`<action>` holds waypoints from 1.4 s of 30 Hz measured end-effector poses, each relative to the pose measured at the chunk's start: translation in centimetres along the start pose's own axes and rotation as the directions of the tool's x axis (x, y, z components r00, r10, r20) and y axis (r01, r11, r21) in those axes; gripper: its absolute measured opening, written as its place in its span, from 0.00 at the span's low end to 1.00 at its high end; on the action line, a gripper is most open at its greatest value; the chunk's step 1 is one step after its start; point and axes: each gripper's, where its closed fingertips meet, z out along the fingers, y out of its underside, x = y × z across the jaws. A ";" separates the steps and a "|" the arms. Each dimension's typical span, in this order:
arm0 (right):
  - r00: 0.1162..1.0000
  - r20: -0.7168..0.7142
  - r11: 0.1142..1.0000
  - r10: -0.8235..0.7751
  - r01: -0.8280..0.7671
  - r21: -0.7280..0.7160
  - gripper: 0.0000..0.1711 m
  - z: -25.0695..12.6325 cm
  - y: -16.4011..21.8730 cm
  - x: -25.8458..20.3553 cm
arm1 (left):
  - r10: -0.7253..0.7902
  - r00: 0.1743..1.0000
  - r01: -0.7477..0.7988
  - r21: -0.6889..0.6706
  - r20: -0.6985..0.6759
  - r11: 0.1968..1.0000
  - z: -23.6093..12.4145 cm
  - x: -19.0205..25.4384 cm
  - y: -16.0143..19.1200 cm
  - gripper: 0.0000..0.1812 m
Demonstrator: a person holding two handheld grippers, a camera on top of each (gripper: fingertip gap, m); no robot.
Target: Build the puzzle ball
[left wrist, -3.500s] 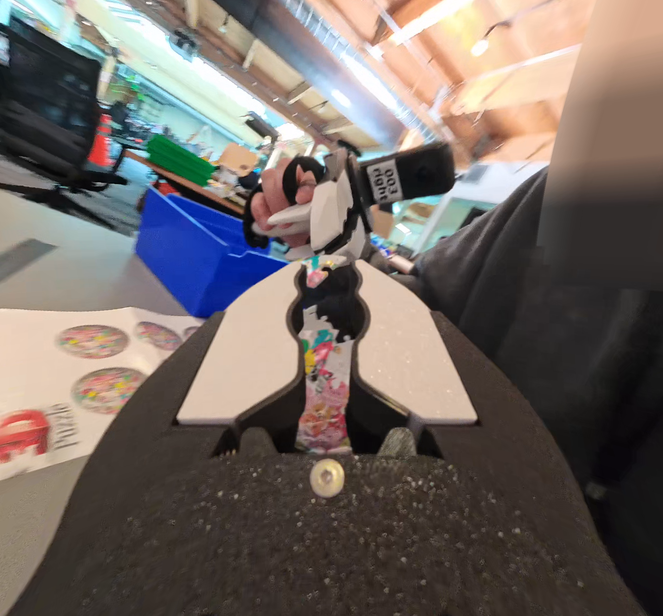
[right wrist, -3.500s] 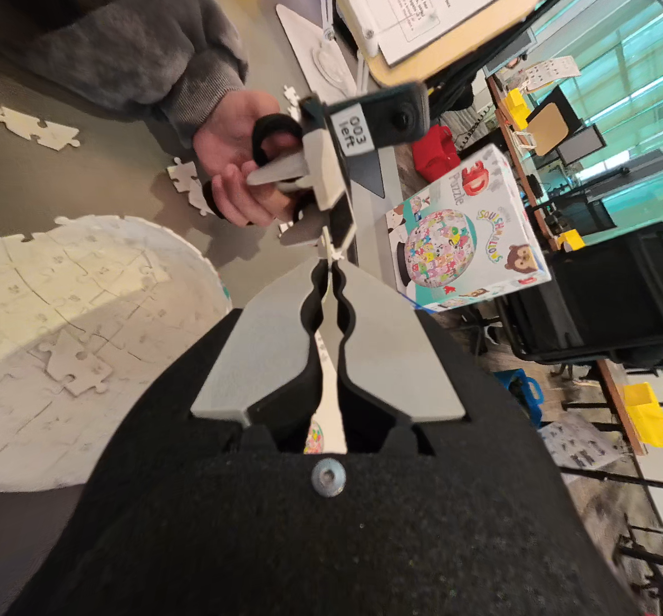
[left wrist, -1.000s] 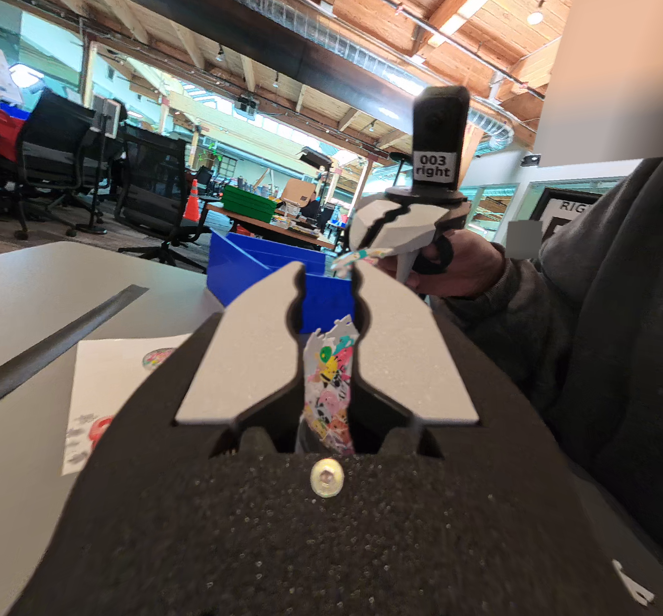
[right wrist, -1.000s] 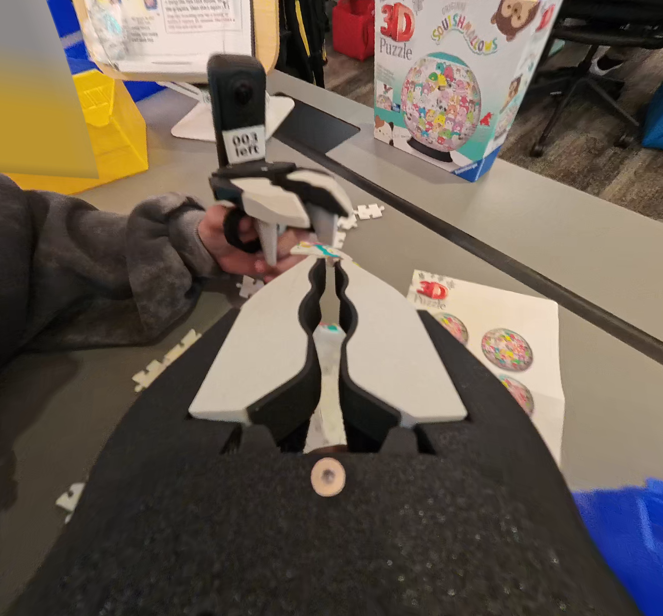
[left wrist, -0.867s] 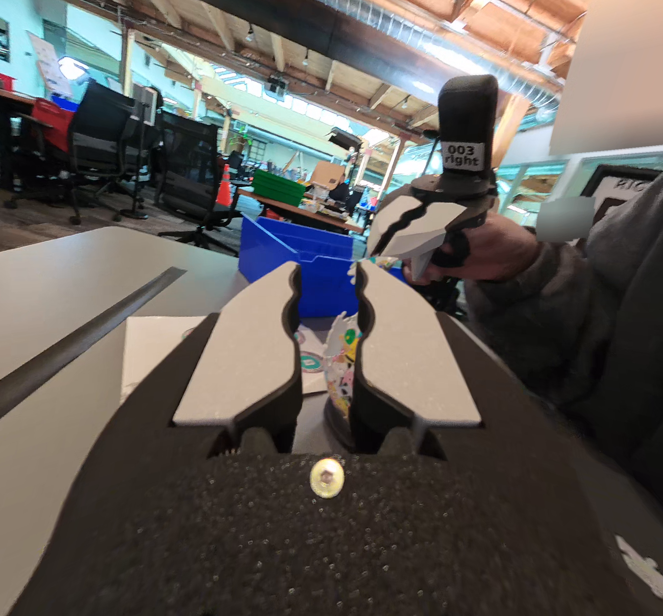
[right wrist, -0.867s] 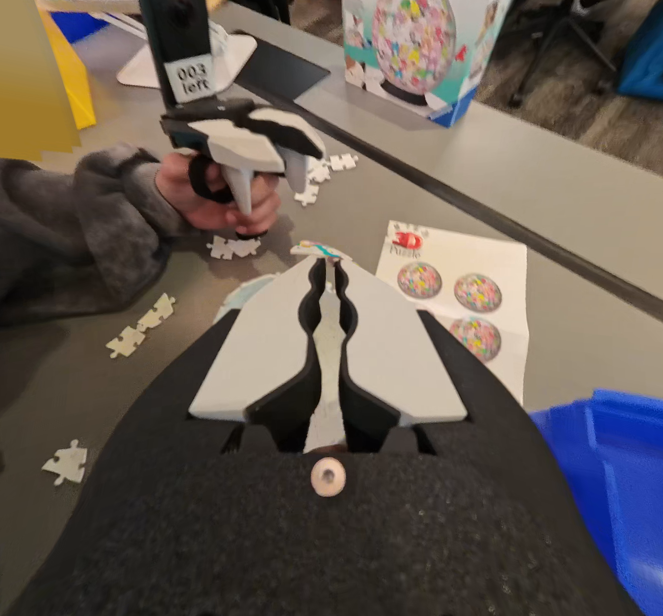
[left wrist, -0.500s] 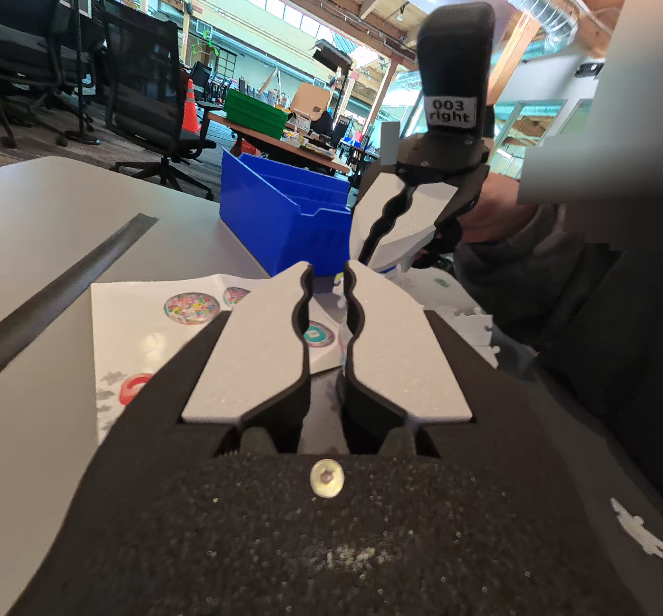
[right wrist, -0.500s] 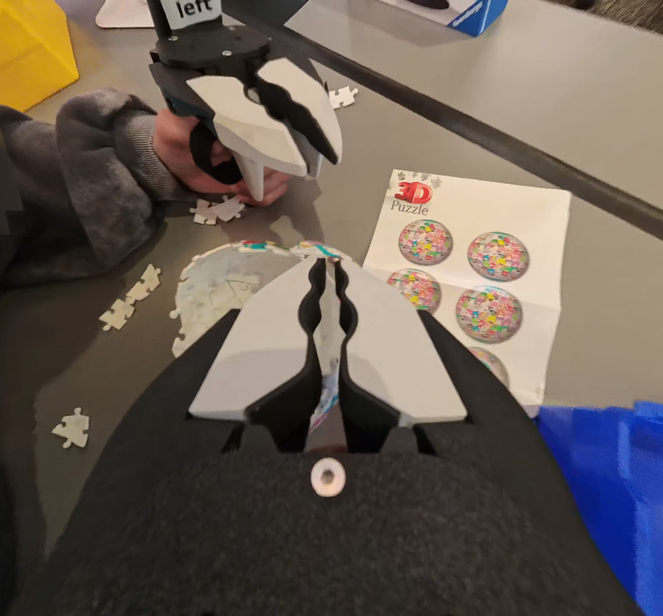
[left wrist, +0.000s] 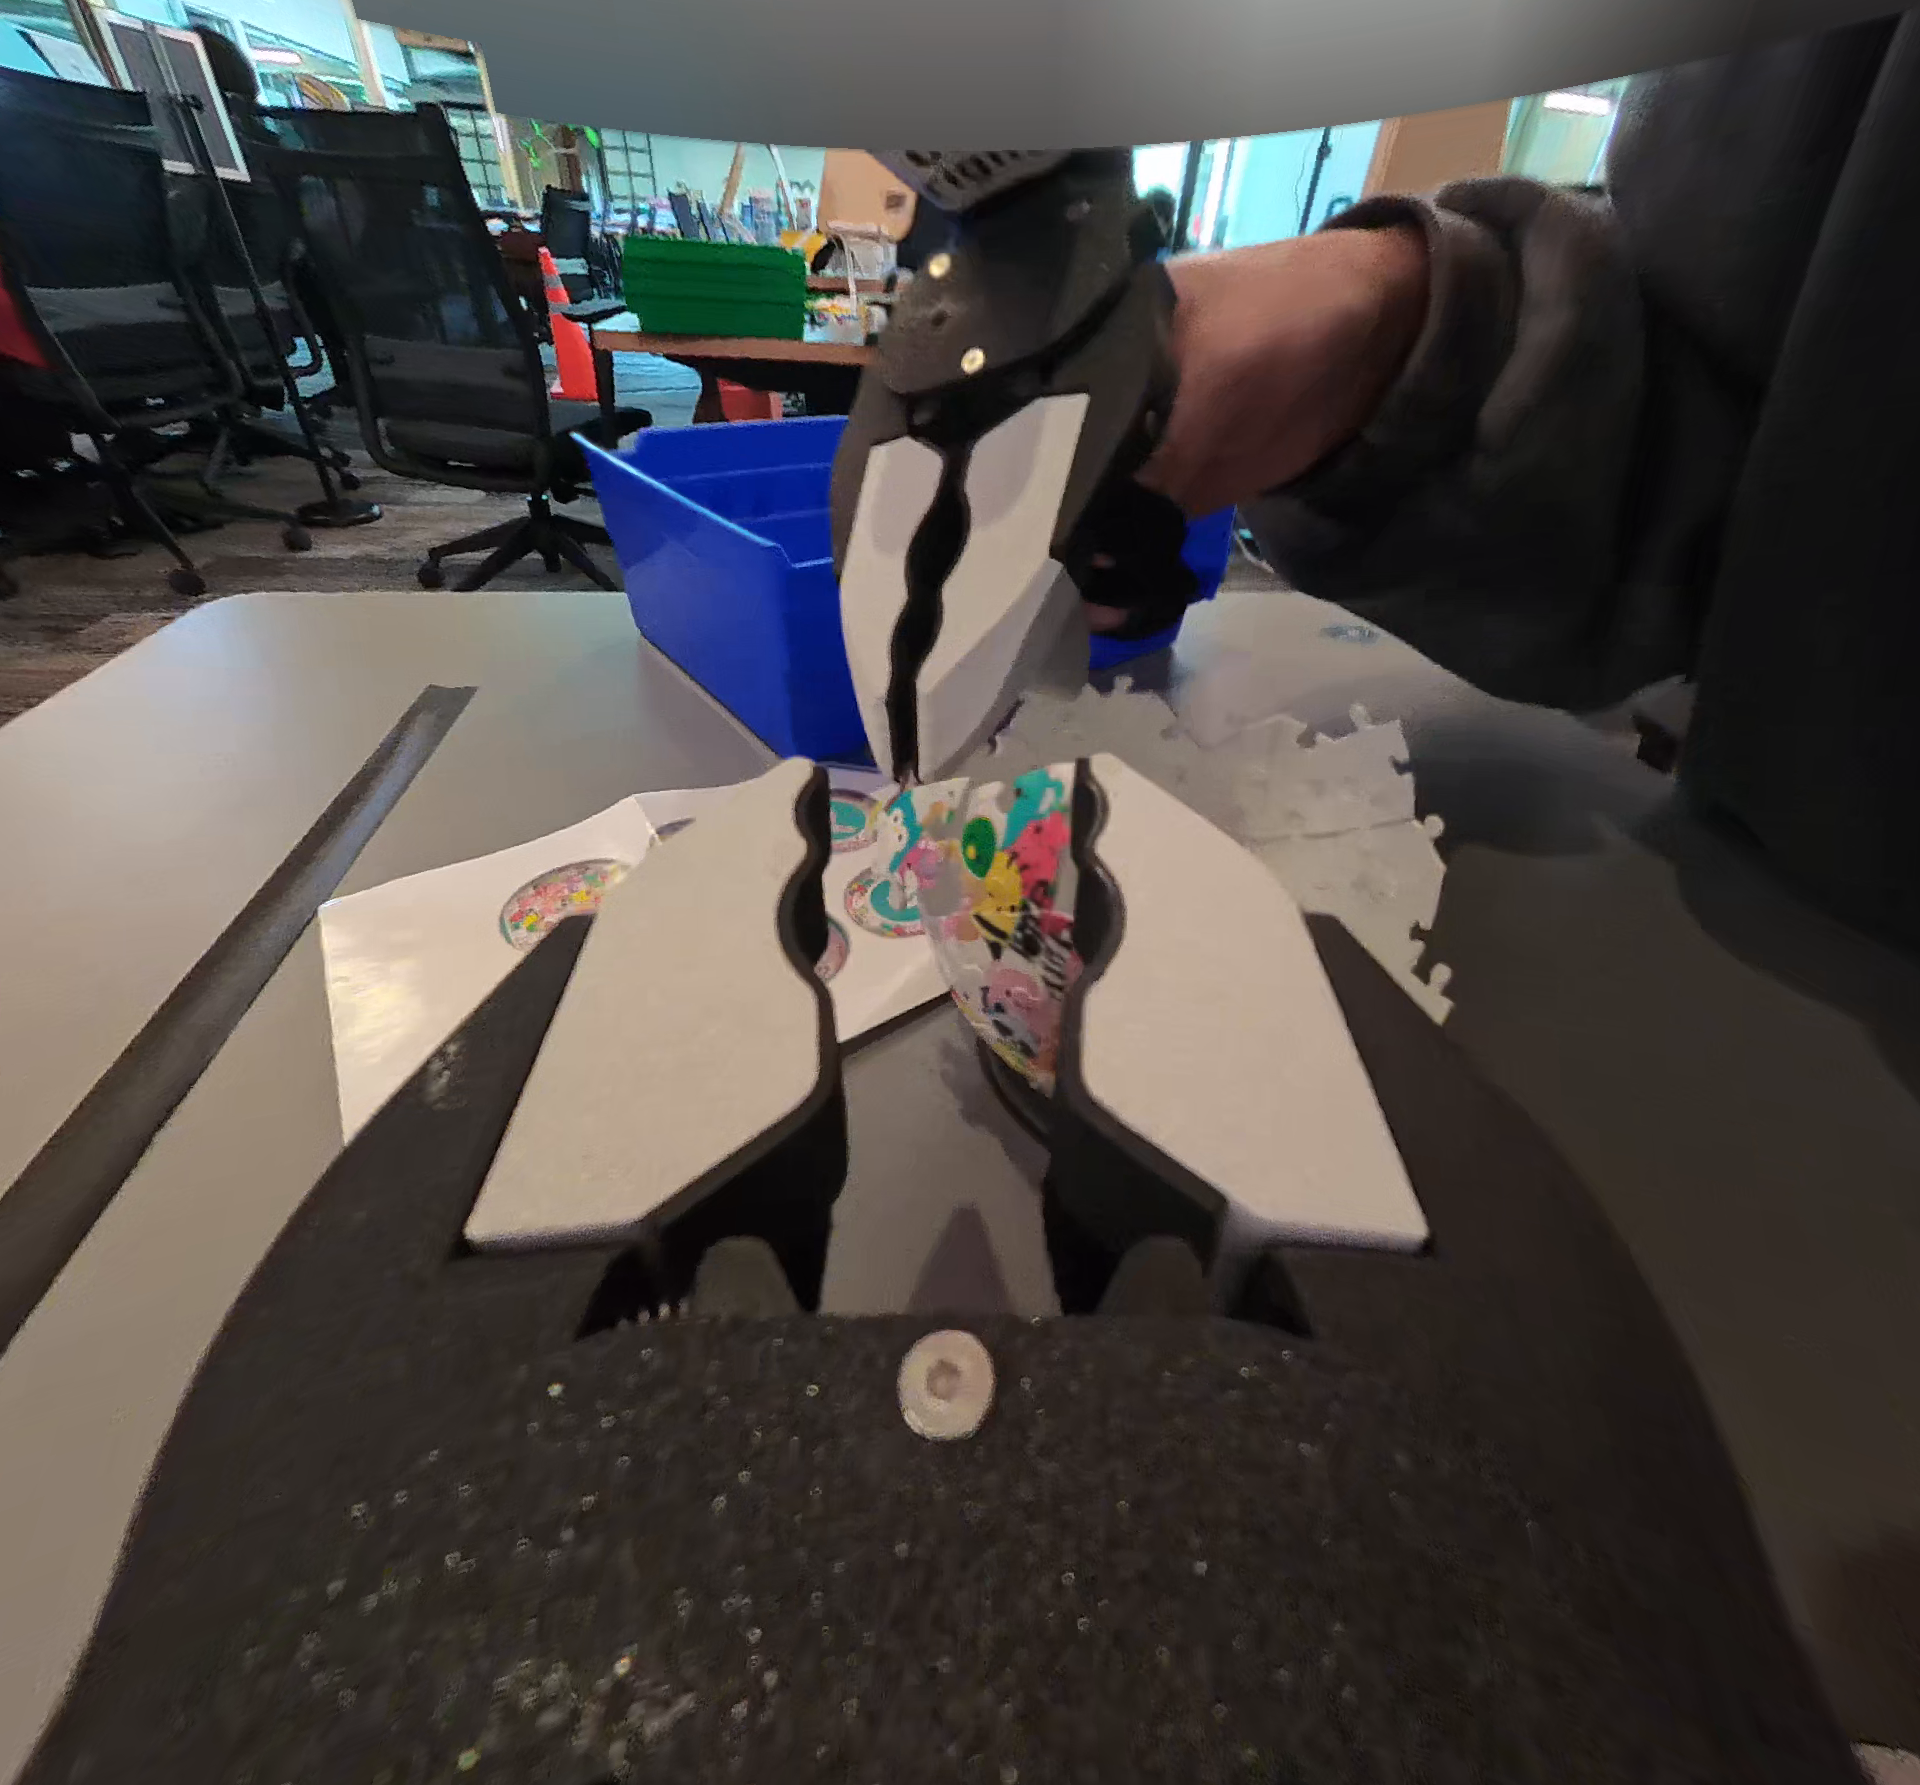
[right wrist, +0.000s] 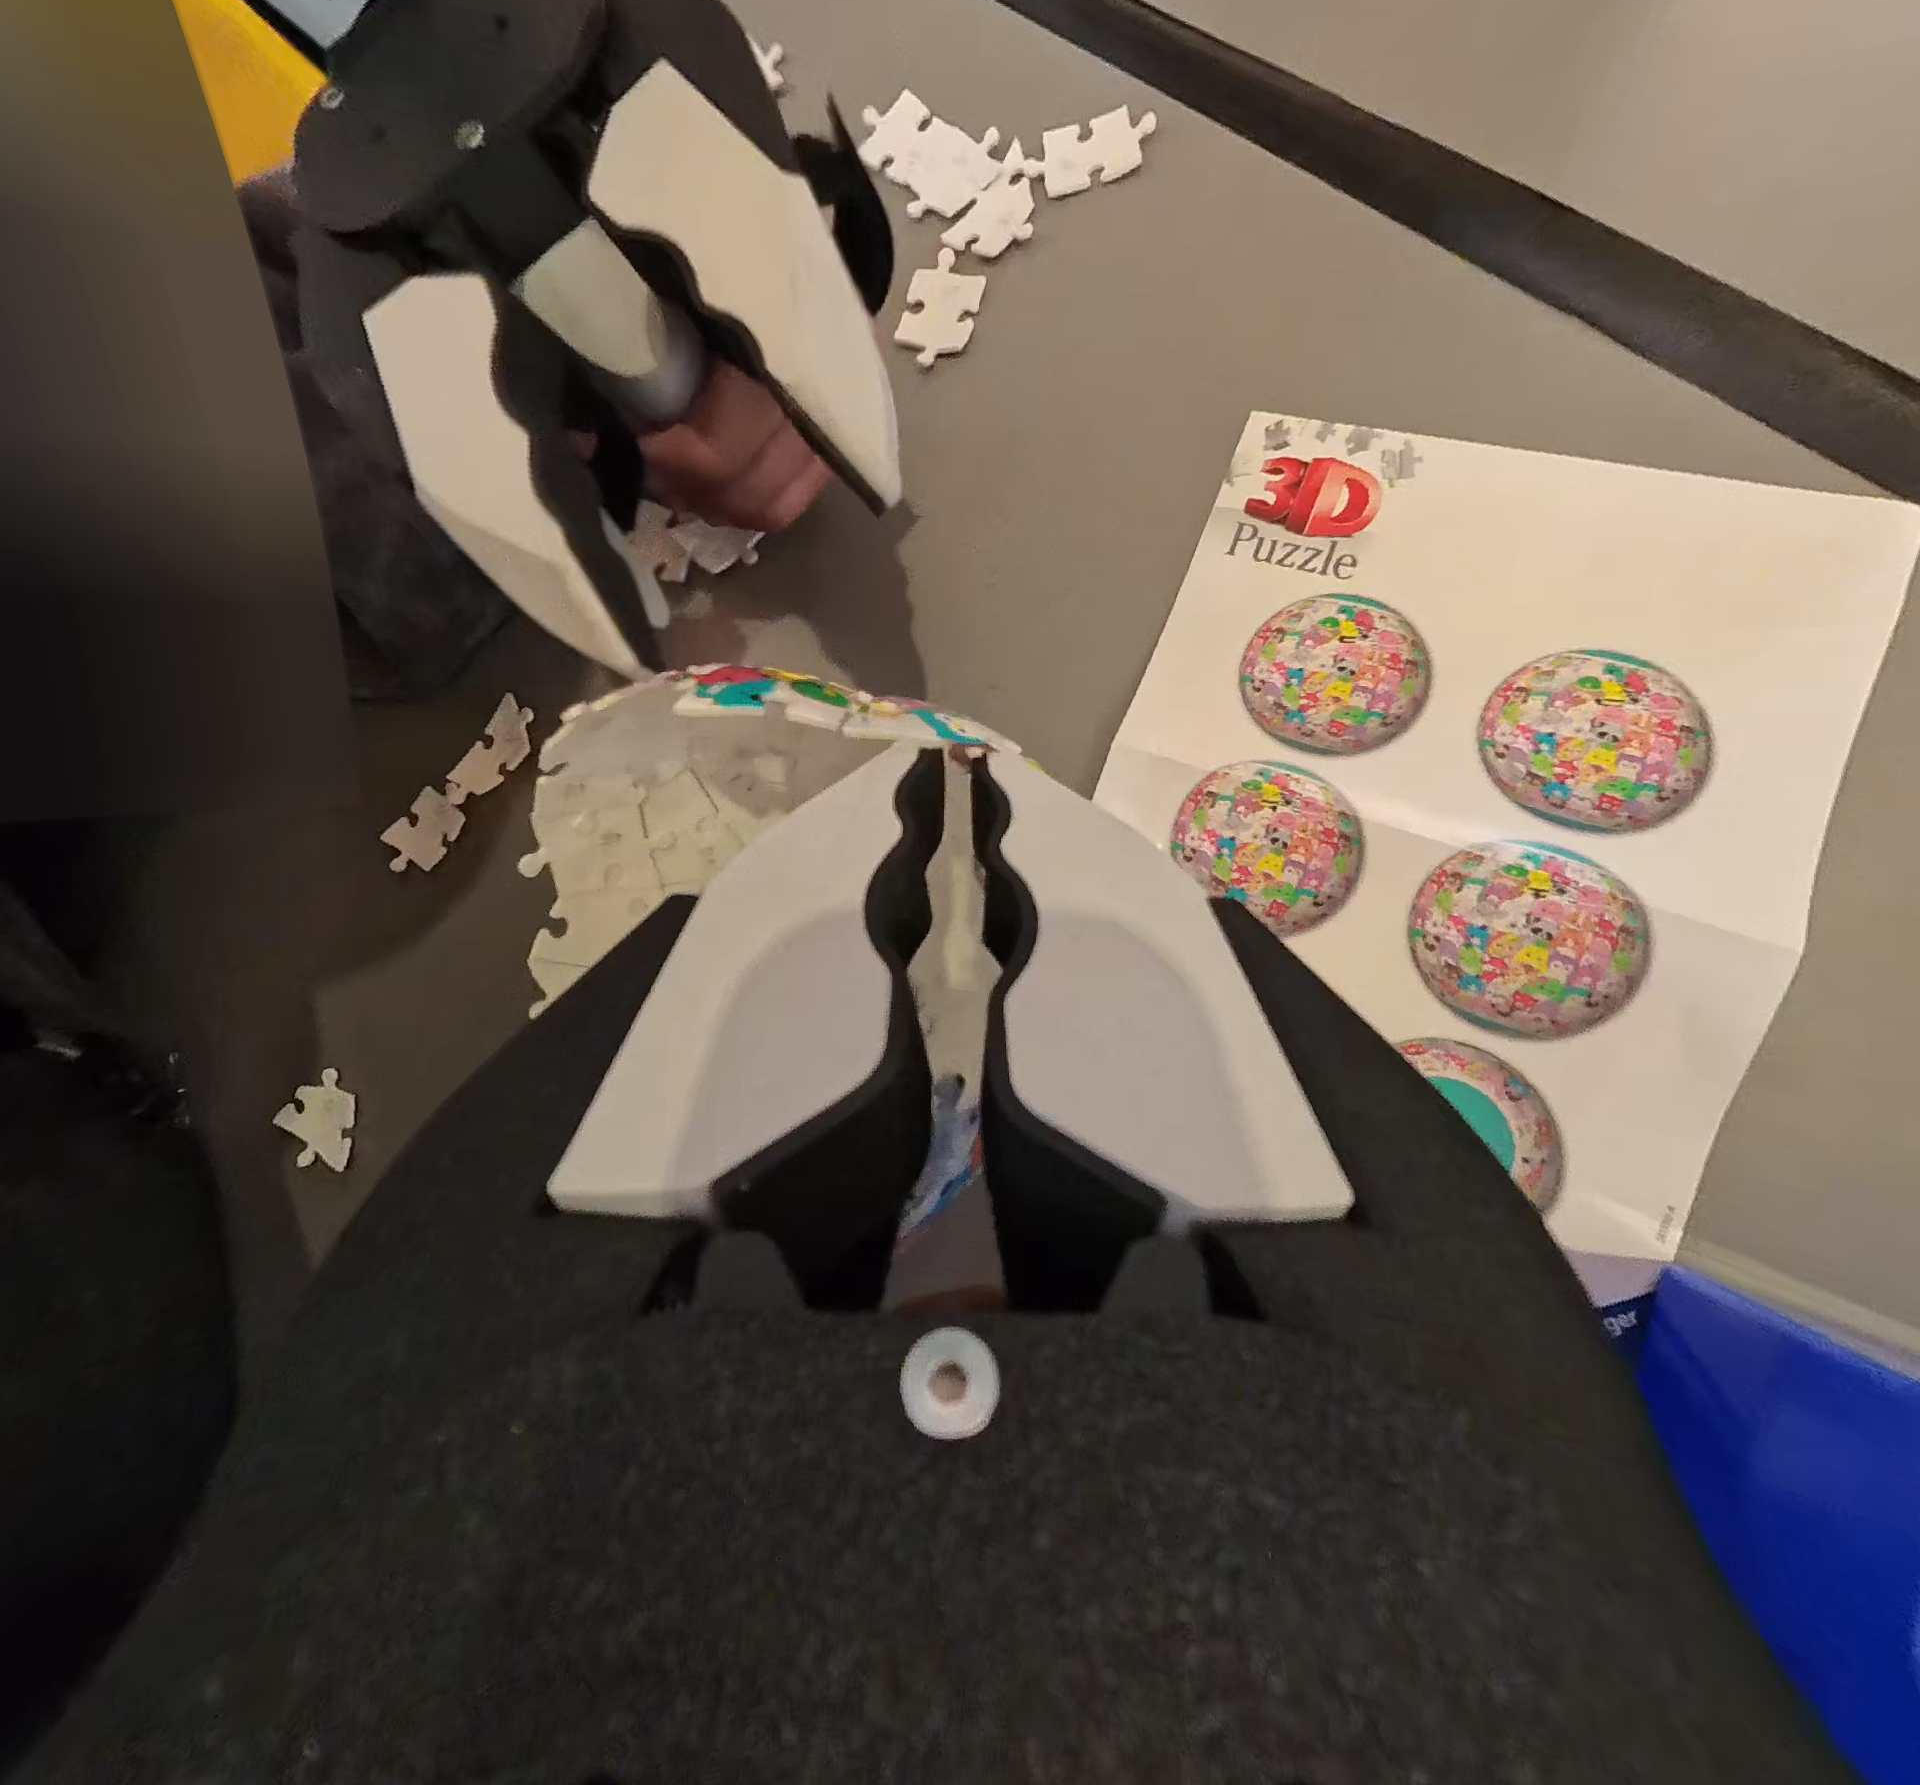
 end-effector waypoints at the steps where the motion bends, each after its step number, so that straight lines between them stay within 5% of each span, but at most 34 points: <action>1: 1.000 0.002 1.000 -0.002 0.002 -0.004 0.03 0.1 0.0 0.0 | -0.002 1.000 0.002 -0.008 -0.001 1.000 0.1 0.1 0.1 0.26; 8: 1.000 0.011 1.000 0.001 -0.001 -0.009 0.03 0.2 0.3 0.1 | -0.078 0.997 0.078 0.025 -0.013 0.997 -0.2 -0.5 0.0 0.26; 17: 0.999 0.004 0.997 0.043 -0.043 -0.057 0.03 0.1 0.2 -0.2 | 0.095 0.995 -0.095 -0.043 0.013 0.995 1.1 1.2 1.0 0.31; 31: 1.000 -0.002 0.993 -0.012 0.012 -0.114 0.03 0.3 0.3 -0.7 | 0.063 0.998 -0.062 -0.019 0.021 0.998 1.1 0.9 0.8 0.30; 42: 0.977 0.109 0.964 -0.181 0.198 -0.178 0.03 0.7 -0.1 -1.2 | -0.300 0.949 0.310 0.113 -0.098 0.944 -1.6 -2.4 -1.1 0.26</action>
